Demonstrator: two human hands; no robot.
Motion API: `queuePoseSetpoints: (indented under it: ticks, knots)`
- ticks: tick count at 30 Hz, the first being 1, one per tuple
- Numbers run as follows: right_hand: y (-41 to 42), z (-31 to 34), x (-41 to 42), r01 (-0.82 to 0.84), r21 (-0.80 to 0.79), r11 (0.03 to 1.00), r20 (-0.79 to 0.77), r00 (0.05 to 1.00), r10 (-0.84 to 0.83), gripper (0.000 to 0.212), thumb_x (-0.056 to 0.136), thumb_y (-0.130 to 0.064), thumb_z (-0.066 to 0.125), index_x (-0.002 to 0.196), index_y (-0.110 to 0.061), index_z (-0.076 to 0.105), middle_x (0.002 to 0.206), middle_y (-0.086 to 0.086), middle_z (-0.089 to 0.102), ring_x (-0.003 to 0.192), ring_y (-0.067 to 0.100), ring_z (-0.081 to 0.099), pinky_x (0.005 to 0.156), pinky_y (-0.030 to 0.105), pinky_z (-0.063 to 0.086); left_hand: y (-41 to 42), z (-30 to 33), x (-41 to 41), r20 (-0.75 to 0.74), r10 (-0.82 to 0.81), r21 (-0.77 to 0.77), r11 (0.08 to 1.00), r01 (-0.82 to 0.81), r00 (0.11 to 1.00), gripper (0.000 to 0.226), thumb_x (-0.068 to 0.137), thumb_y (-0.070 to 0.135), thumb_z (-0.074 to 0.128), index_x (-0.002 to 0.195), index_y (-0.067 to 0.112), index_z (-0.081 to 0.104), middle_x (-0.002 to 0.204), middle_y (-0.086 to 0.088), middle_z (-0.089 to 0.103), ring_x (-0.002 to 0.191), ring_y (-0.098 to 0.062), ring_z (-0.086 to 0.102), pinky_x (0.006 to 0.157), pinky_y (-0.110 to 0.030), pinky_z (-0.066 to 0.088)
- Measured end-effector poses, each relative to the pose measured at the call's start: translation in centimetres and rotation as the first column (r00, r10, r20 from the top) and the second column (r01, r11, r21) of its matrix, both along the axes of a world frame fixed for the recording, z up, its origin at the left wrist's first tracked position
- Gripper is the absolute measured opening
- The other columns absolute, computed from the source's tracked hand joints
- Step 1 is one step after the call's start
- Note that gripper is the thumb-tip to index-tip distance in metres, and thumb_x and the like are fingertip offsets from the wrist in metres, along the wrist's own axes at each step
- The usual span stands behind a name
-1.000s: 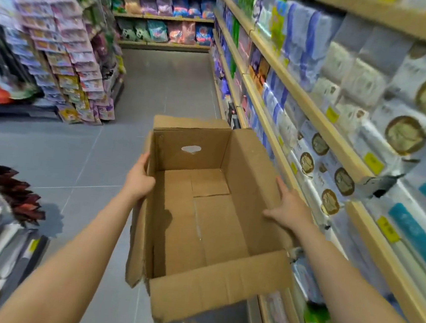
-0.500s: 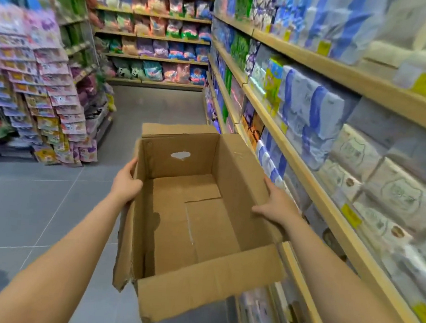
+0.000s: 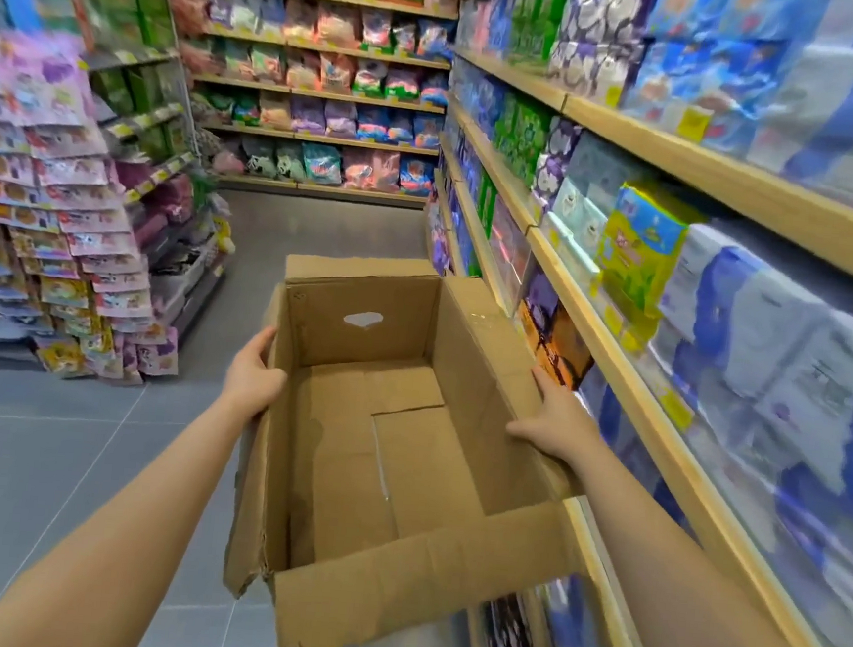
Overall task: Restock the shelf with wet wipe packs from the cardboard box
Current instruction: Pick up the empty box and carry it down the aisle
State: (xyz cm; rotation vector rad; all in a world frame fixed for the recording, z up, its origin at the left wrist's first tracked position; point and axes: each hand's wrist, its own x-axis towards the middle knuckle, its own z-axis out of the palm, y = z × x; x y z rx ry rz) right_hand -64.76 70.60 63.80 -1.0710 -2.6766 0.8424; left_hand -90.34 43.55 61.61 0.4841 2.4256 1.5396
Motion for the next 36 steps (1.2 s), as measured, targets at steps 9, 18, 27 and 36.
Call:
queuePoseSetpoints:
  ticks: [9, 18, 27, 36]
  knots:
    - [11.7, 0.5, -21.3, 0.053, 0.039, 0.998, 0.041, 0.998, -0.055, 0.107, 0.064, -0.039, 0.077, 0.15, -0.031, 0.013, 0.135, 0.007, 0.05, 0.112, 0.024, 0.053, 0.086, 0.035, 0.048, 13.0, 0.9, -22.1, 0.008, -0.029, -0.024, 0.999, 0.029, 1.0, 0.076, 0.08, -0.005, 0.054, 0.146, 0.022, 0.03, 0.144, -0.009, 0.044, 0.124, -0.028, 0.047, 0.101, -0.047, 0.044]
    - [24.7, -0.2, -39.0, 0.037, -0.009, 0.999, 0.022, 0.999, -0.037, 0.101, 0.069, -0.03, 0.077, 0.15, -0.025, 0.017, 0.131, 0.007, 0.054, 0.109, 0.025, 0.055, 0.077, 0.03, 0.041, 25.6, -0.1, -39.4, -0.002, 0.006, -0.036, 0.999, -0.006, 1.0, 0.071, 0.082, -0.004, 0.054, 0.146, 0.02, 0.033, 0.14, -0.012, 0.048, 0.123, -0.03, 0.049, 0.101, -0.048, 0.044]
    - [41.8, -0.3, -58.3, -0.034, -0.102, 0.994, -0.015, 0.999, 0.033, 0.099, 0.069, -0.02, 0.077, 0.149, -0.022, 0.019, 0.124, 0.005, 0.057, 0.088, 0.015, 0.05, 0.072, 0.025, 0.039, 41.1, -0.5, -56.7, -0.013, 0.07, -0.045, 0.996, -0.071, 0.997, 0.069, 0.086, -0.003, 0.054, 0.146, 0.02, 0.03, 0.144, -0.011, 0.042, 0.128, -0.029, 0.044, 0.102, -0.05, 0.043]
    - [54.2, -1.1, -77.4, -0.07, -0.098, 0.993, -0.005, 0.998, 0.07, 0.102, 0.061, -0.03, 0.079, 0.147, -0.025, 0.024, 0.132, 0.006, 0.052, 0.11, 0.024, 0.056, 0.087, 0.031, 0.046, 51.9, -1.4, -75.3, -0.013, 0.077, -0.042, 0.996, -0.078, 0.997, 0.073, 0.083, -0.002, 0.057, 0.146, 0.02, 0.029, 0.144, -0.01, 0.042, 0.127, -0.029, 0.045, 0.099, -0.051, 0.045]
